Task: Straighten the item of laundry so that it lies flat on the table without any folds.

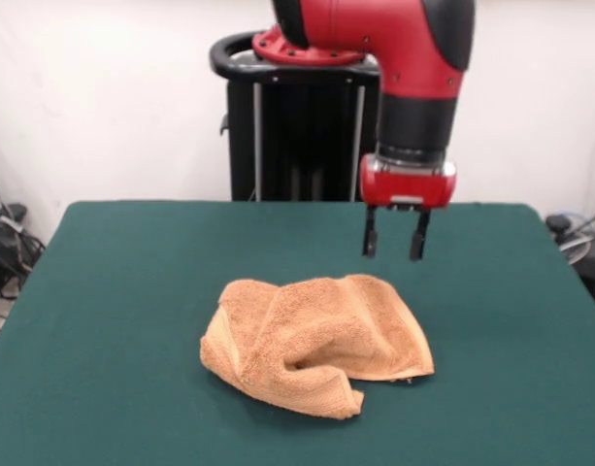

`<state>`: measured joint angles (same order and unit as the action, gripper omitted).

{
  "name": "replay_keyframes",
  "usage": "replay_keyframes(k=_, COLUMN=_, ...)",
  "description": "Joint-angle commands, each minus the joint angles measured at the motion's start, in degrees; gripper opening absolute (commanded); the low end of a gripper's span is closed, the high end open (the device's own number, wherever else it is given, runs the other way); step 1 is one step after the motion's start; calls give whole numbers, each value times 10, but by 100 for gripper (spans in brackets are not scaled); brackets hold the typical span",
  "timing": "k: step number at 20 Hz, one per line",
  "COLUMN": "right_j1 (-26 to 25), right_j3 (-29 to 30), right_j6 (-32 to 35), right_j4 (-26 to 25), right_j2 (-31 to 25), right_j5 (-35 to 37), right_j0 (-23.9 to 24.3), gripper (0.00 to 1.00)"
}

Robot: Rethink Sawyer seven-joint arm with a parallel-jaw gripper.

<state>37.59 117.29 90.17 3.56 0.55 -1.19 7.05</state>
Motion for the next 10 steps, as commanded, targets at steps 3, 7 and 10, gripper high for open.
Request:
replay_keyframes(k=3, right_j1=-42, right_j3=-61, right_j6=149, right_j4=82, right_j2=14, right_j5=-5, right_j0=-18, gripper=100)
replay_keyframes(k=7, right_j1=-38, right_j3=-84, right_j6=128, right_j4=91, right_j2=19, right_j5=25, right_j0=-20, gripper=100)
replay_keyframes(k=10, right_j1=-33, right_j3=-112, right_j6=106, right_j4=92, right_j2=17, right_j5=60, right_j0=-17, gripper=100)
